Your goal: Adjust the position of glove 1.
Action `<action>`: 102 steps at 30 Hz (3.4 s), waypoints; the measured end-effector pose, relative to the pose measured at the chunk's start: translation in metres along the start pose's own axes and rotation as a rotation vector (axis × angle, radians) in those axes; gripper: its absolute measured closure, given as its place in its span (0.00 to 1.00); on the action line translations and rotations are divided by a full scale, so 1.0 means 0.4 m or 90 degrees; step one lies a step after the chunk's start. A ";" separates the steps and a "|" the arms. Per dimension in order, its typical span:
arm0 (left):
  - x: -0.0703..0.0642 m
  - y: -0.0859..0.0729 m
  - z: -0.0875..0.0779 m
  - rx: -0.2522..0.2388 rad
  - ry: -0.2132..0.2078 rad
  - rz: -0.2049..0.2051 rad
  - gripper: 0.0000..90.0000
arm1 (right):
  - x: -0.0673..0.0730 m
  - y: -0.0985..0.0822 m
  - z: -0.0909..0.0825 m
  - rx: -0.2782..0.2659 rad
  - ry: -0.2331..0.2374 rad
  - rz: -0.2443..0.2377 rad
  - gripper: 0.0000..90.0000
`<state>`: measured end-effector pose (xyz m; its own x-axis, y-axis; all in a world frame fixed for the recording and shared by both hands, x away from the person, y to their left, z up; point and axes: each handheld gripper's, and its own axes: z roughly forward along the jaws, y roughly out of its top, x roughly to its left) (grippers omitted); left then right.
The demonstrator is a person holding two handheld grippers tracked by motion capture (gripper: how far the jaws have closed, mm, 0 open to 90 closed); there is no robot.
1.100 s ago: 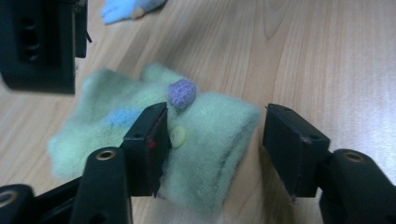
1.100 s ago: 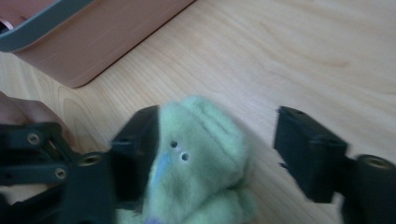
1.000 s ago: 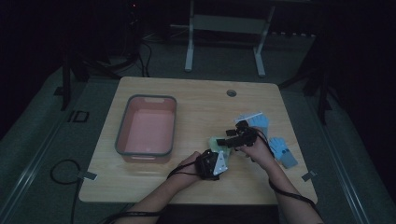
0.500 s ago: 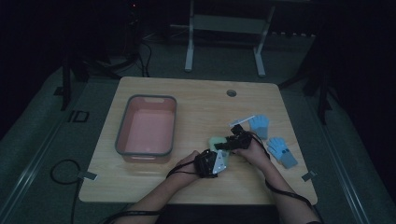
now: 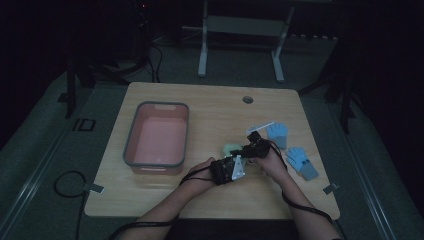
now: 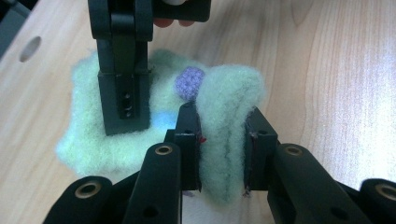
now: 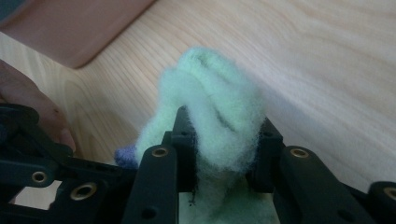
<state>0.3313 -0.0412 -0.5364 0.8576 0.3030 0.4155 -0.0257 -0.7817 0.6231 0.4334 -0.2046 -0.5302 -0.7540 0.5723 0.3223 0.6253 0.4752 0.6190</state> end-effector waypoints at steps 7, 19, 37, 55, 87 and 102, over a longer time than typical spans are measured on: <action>0.040 0.022 -0.064 -0.009 0.020 0.003 0.81 | 0.027 0.041 -0.031 -0.025 0.001 -0.009 0.78; 0.098 0.036 -0.147 -0.008 0.040 0.010 0.81 | 0.089 0.140 -0.069 -0.048 -0.005 -0.049 0.78; 0.168 -0.024 -0.256 0.004 0.097 -0.006 0.81 | 0.186 0.295 -0.028 -0.049 -0.004 -0.119 0.78; 0.210 -0.144 -0.353 0.052 0.131 -0.034 0.81 | 0.295 0.412 0.100 -0.017 0.017 -0.172 0.78; 0.250 -0.350 -0.310 0.139 0.061 -0.078 0.81 | 0.318 0.443 0.362 0.074 0.027 -0.149 0.75; 0.273 -0.341 -0.279 0.168 0.003 -0.101 0.62 | 0.271 0.431 0.319 0.072 0.020 -0.128 0.56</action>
<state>0.3711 0.1595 -0.5020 0.8382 0.4338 0.3304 0.2427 -0.8393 0.4865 0.4852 0.0247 -0.4798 -0.8706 0.4385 0.2230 0.4787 0.6506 0.5895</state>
